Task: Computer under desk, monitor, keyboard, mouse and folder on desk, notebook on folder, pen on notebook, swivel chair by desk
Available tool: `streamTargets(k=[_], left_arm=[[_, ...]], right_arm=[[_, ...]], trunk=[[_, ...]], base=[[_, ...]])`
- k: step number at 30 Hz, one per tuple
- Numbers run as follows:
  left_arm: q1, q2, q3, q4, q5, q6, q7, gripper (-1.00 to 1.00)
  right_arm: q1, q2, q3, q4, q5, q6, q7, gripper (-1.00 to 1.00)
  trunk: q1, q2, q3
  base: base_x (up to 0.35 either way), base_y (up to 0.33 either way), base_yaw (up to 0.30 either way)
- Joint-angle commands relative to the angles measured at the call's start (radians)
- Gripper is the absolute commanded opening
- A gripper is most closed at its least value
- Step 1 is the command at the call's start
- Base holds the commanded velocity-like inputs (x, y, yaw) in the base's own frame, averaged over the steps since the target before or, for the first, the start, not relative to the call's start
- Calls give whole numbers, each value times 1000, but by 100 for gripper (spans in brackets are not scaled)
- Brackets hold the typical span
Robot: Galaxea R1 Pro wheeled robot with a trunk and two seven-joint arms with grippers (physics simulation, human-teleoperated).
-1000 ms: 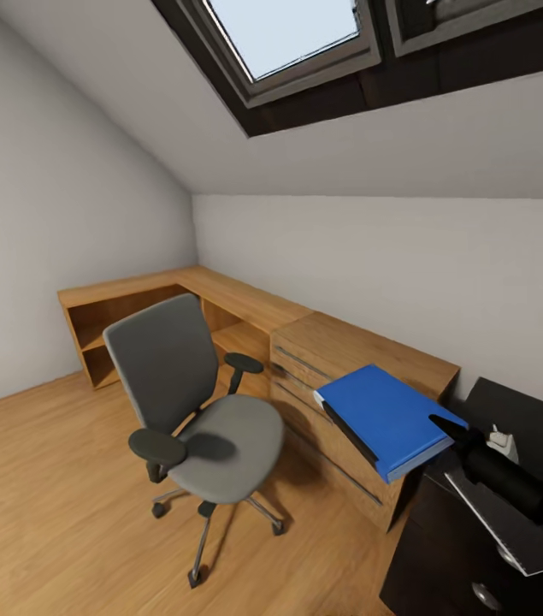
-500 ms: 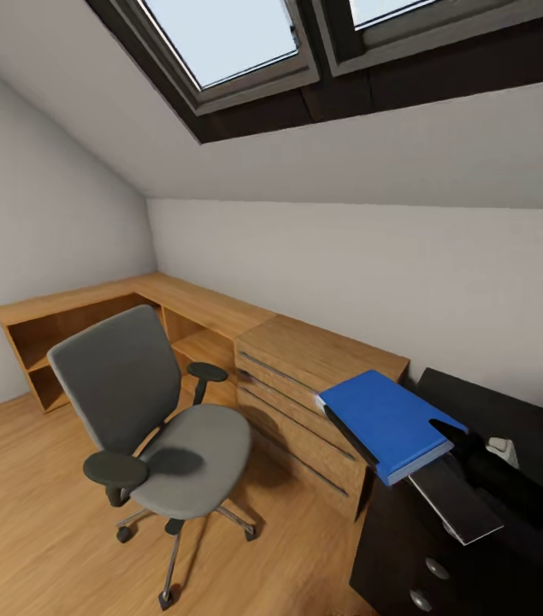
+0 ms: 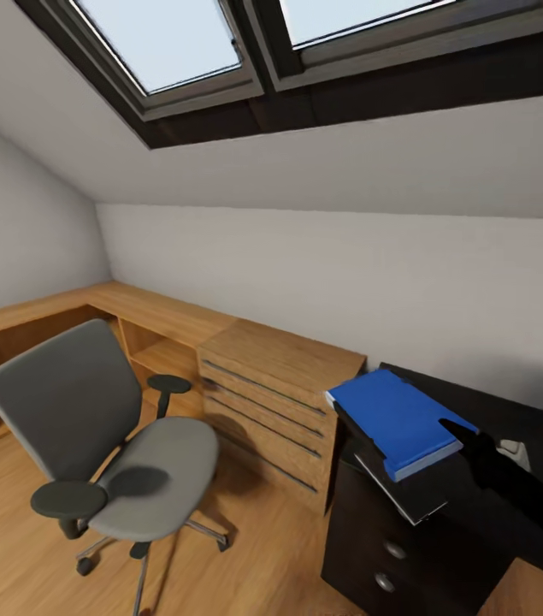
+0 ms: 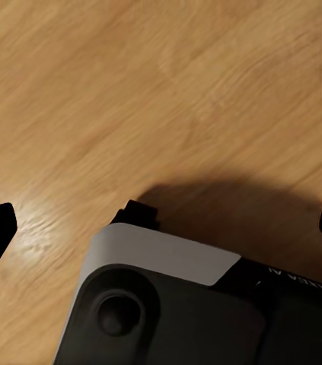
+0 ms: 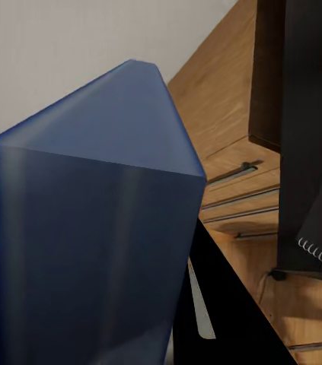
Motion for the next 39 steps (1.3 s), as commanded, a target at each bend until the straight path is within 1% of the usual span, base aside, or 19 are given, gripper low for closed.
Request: streamTargets(k=[1,6,18,26,29,30,32,35,39], left_arm=[[0,1,-8,-2,7,2,8,100],[0,1,-7,-1,8,2,7,100],[0,0,-8,-1,6,6,7,100],[0,-4,-8,-3,8,3,7,100],[0,-8,-10,-4,4,-5,7,100],[0,-9,-14,-4,-1,-74,7,100],[0,-9,-14,-3,-2,-100,7,100],[0,-8,-15,-3,-1,-121,7,100],[0,-8,-15,-2,0,-128,7,100]], right_arm=[[-1,0,-2,0,-3,5,-2,-100],[-1,0,-4,0,13,4,-3,-100],[-1,0,-4,1,18,-6,-2,-100],[-1,0,-4,25,24,-18,-1,-100],[-1,0,-4,29,25,-18,-2,-100],[-1,0,-4,40,25,-38,-1,-100],[-1,-1,-4,42,25,-43,-1,-100],[-1,0,-4,44,31,-51,-1,-100],[-1,0,-4,44,56,-73,-1,-100]], trunk=[[-4,7,2],[-23,42,20],[-69,126,62],[-100,182,90],[-100,182,91],[-100,182,91],[-100,182,92],[-100,182,93],[-100,182,93]], base=[[0,0,-293],[0,0,-293],[0,0,-293],[0,0,-293],[0,0,-293],[0,0,-293],[-13,0,-293],[-162,0,-293],[-293,53,-195]])
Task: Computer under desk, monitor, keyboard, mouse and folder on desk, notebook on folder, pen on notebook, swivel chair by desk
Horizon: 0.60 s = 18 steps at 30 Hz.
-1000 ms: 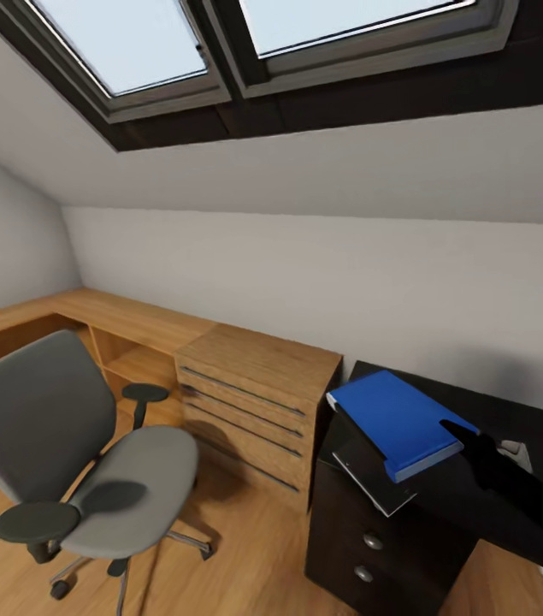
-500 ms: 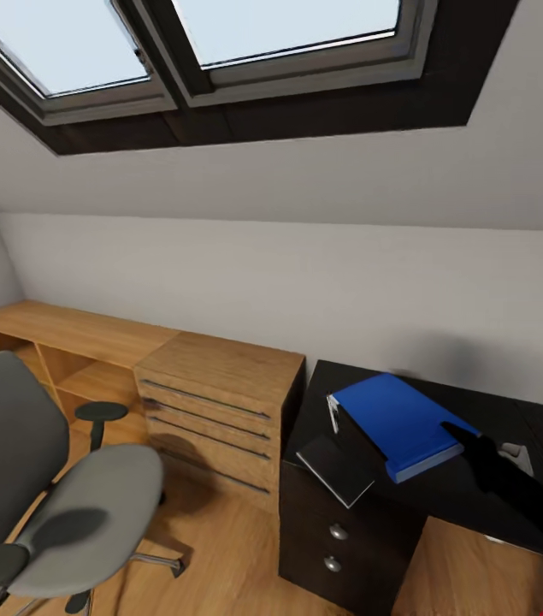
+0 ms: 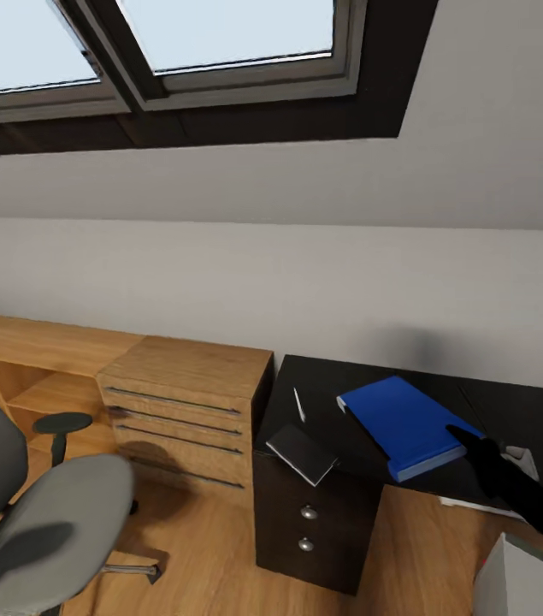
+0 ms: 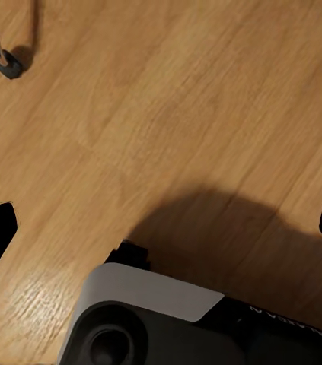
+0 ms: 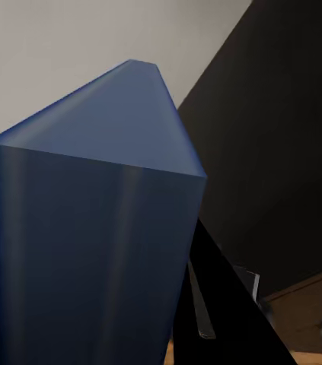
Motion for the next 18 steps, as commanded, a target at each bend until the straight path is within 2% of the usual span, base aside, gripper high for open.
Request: streamTargets(k=[1,9,11,14,18], left_arm=[[-1,0,-9,0,9,-5,6,100],[-1,-1,-9,0,8,-5,6,100],[-1,-1,-9,0,8,-5,6,100],[-1,-1,-9,0,8,-5,6,100],[-1,-1,-9,1,8,-5,6,100]], right_arm=[[-1,0,-2,0,-4,4,-2,-100],[-1,2,-1,0,-1,1,-3,-100],[-1,3,0,-1,3,-23,-4,-100],[-1,5,2,0,5,-67,-7,-100],[-1,20,7,2,6,-238,-13,-100]], trunk=[[0,-1,-1],[0,-1,-1],[0,-1,-1],[0,-1,-1],[0,-1,-1]], base=[[-209,61,-16],[-52,14,-4],[-3,1,0],[-1,0,0],[0,0,0]])
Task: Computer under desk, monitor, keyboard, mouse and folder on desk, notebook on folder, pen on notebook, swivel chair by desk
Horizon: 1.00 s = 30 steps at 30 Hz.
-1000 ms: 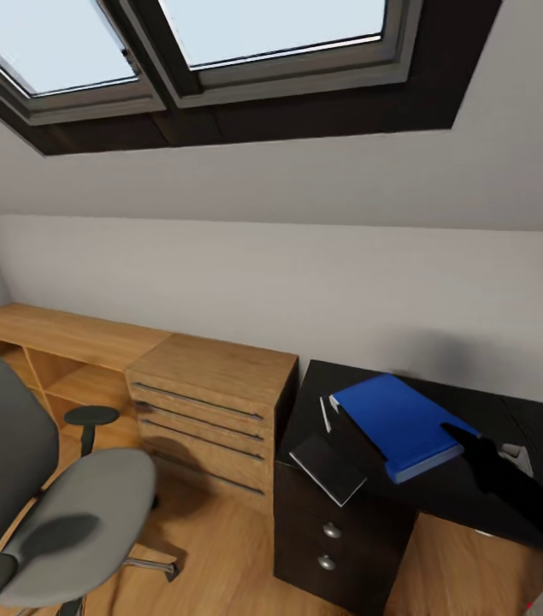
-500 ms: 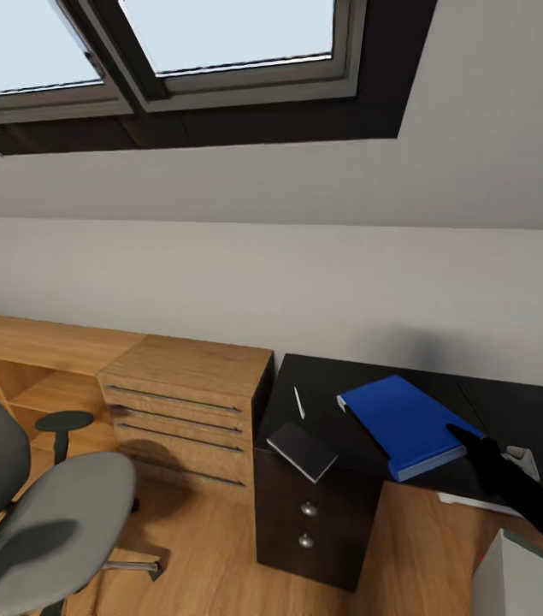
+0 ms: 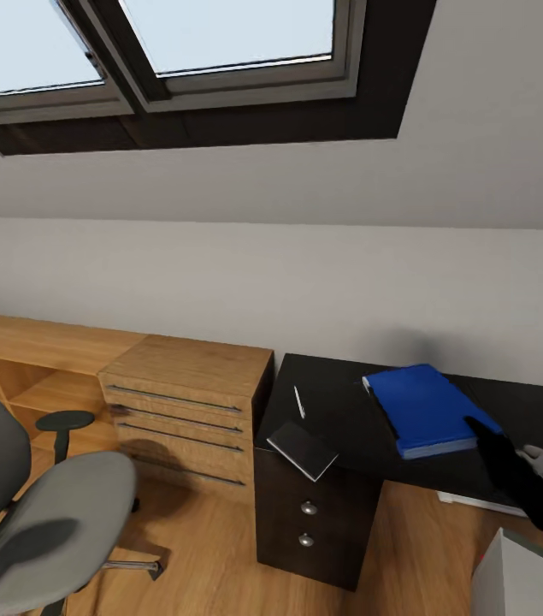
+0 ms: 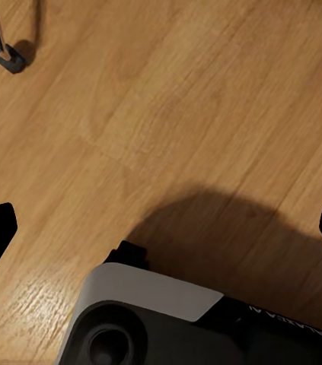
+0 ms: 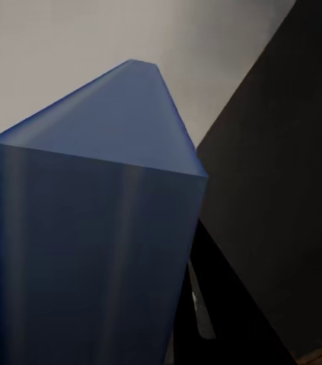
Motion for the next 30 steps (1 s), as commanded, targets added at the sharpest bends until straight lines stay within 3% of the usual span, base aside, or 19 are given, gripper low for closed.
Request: streamTargets(k=[1,3,6,7,10,12,13,19,30], left_arm=[[-1,0,-9,0,9,-5,6,100],[-1,-1,-9,0,9,-5,6,100],[-1,-1,-9,0,9,-5,6,100],[-1,-1,-9,0,9,-5,6,100],[-1,-1,-9,0,9,-5,6,100],[-1,-1,-9,0,9,-5,6,100],[-1,-1,-9,0,9,-5,6,100],[-1,-1,-9,0,9,-5,6,100],[-1,-1,-9,0,9,-6,6,100]], right_arm=[[-1,13,5,0,-7,-86,-17,-100],[-1,38,36,0,-1,-231,-81,-100],[-2,50,84,0,-1,-376,-166,-100],[-2,51,95,0,-1,-406,-180,-100],[-3,61,173,1,-3,-596,-229,-100],[-2,72,209,2,-3,-738,-243,-100],[-2,74,216,2,-4,-768,-244,-100],[-2,76,222,-28,-8,-812,-238,-100],[-2,79,224,-17,-7,-766,-234,-100]], trunk=[[0,-1,-1],[0,-1,-1],[0,-1,-1],[0,-1,-1],[0,-1,-1],[0,-1,-1],[0,-1,-1],[0,-1,-1],[0,-1,-1]], base=[[0,0,0],[0,0,0],[0,0,0],[0,0,0],[0,0,0],[0,0,0],[0,0,0],[0,0,0],[0,0,0]])
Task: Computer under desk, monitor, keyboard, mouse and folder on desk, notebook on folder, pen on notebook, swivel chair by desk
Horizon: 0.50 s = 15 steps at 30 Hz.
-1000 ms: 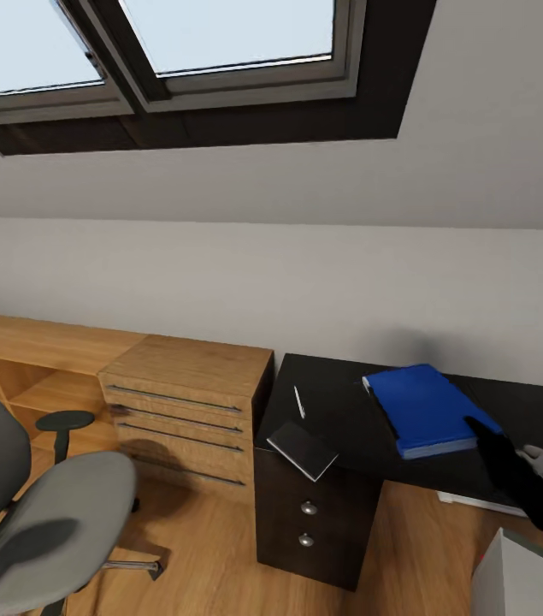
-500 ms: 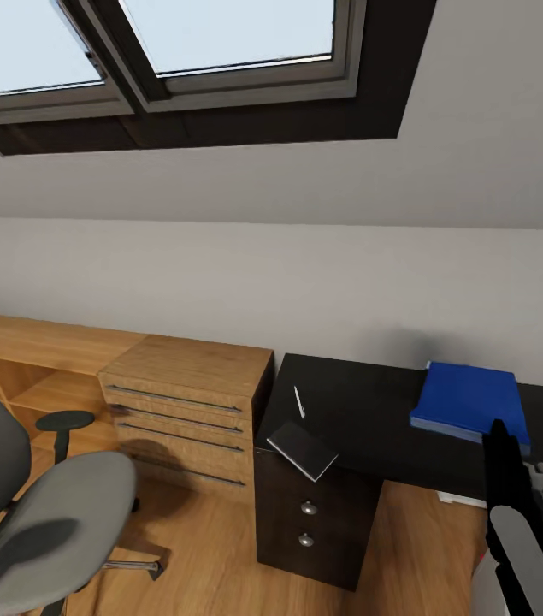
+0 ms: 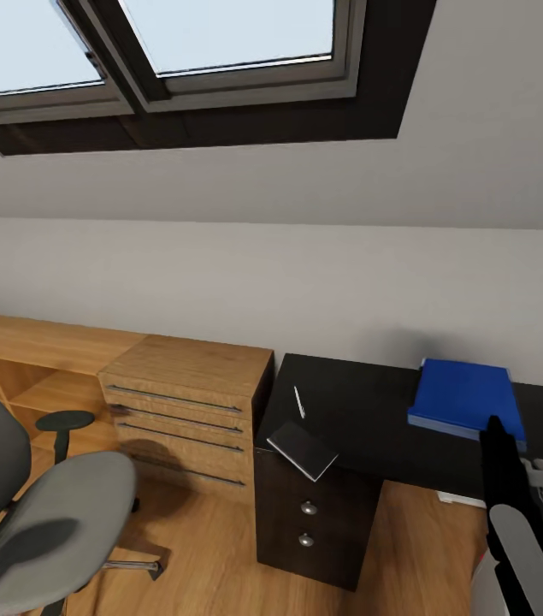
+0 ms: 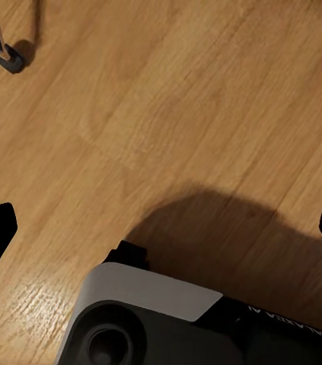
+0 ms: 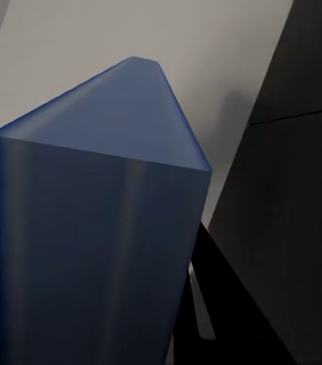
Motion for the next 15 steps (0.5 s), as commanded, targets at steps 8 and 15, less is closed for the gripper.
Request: streamTargets(k=[8,15], left_arm=[[-1,1,-9,0,9,-5,6,100],[-1,1,-14,0,9,-5,6,100]], right_arm=[[-4,-3,-2,119,-6,-10,-4,-100],[-45,-13,-13,255,-4,-38,-3,-100]], trunk=[[0,-1,-1],[0,-1,-1]], base=[[0,0,-110],[0,0,-263]])
